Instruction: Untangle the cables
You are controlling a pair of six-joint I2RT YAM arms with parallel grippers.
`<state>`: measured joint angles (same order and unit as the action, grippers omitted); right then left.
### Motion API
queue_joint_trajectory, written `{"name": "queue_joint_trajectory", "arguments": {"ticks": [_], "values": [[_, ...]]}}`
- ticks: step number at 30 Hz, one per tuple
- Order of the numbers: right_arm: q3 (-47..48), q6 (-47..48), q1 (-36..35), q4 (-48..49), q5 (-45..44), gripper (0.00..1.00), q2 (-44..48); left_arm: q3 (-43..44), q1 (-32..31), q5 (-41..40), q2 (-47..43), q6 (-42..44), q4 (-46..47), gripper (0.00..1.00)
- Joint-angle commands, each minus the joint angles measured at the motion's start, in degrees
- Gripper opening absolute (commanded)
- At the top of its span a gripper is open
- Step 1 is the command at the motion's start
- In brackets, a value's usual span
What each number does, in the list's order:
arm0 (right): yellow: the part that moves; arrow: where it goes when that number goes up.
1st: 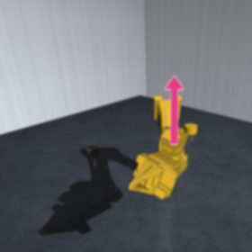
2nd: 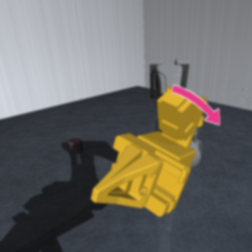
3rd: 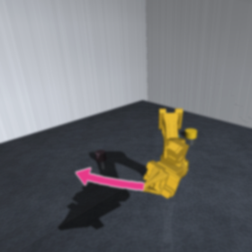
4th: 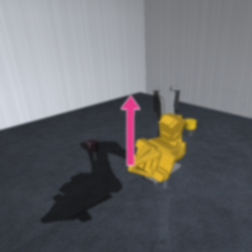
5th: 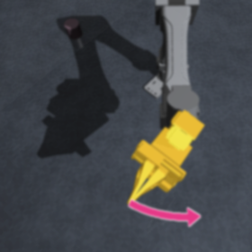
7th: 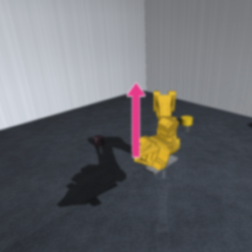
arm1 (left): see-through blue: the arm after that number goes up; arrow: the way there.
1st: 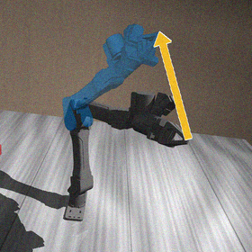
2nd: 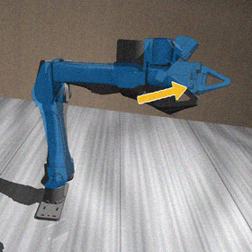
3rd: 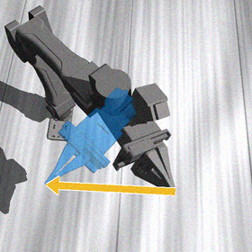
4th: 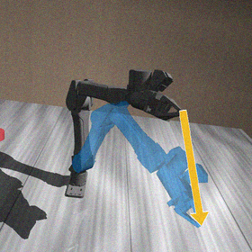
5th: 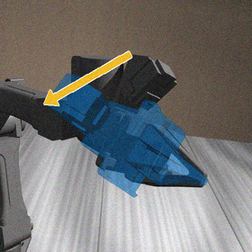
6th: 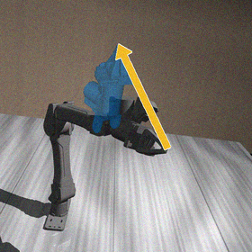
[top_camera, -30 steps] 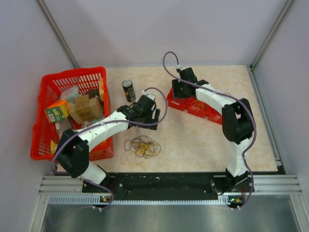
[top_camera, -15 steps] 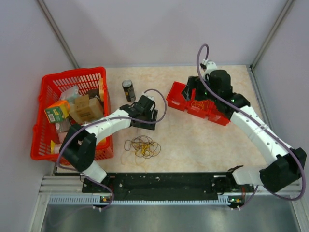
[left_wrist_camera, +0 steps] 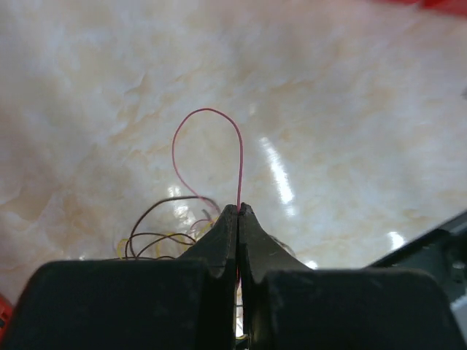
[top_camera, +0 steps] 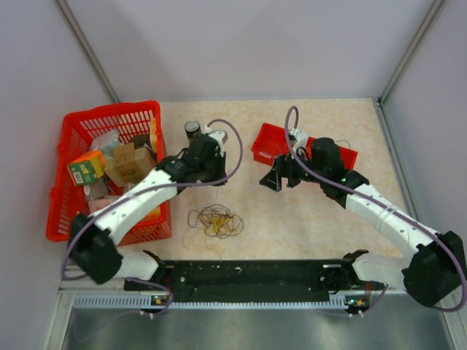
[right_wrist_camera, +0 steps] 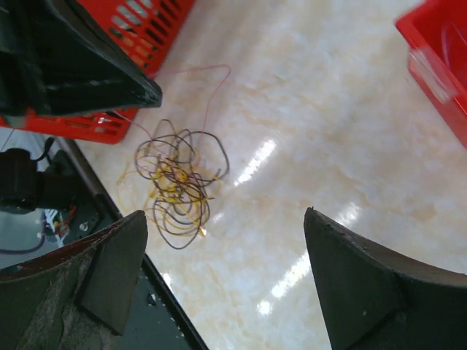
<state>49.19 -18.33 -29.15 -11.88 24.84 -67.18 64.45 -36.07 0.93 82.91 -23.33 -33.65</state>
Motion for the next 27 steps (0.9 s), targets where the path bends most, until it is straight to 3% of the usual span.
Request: {"name": "queue_joint_trajectory", "arguments": {"ticks": [1, 8, 12, 17, 22, 27], "values": [[4.94, 3.74, -3.98, 10.73, 6.71, 0.87, 2.67, 4.53, 0.39, 6.45, -15.04, 1.45, 2.9, 0.0], [11.71, 1.1, -9.0, 23.73, 8.81, 0.88, 0.3, 12.98, 1.44, 11.27, -18.49, -0.22, -3.0, 0.0], [16.98, 1.8, -9.17, 24.54, 12.24, 0.89, -3.21, 15.35, 1.71, 15.77, -21.21, -2.85, -1.6, 0.0], [15.16, 1.81, -16.19, 26.19, 12.17, 0.88, -5.07, 19.13, 1.89, 12.79, -23.94, -6.72, 0.68, 0.0], [5.58, -0.48, -22.26, 36.47, 3.66, 0.88, -4.54, 24.14, 2.06, 10.76, -24.2, -8.74, 0.95, 0.0], [9.94, -1.54, -26.83, 32.81, -11.63, 0.79, -8.84, 26.69, 1.97, 12.87, -25.17, -11.56, 3.32, 0.0]]}}
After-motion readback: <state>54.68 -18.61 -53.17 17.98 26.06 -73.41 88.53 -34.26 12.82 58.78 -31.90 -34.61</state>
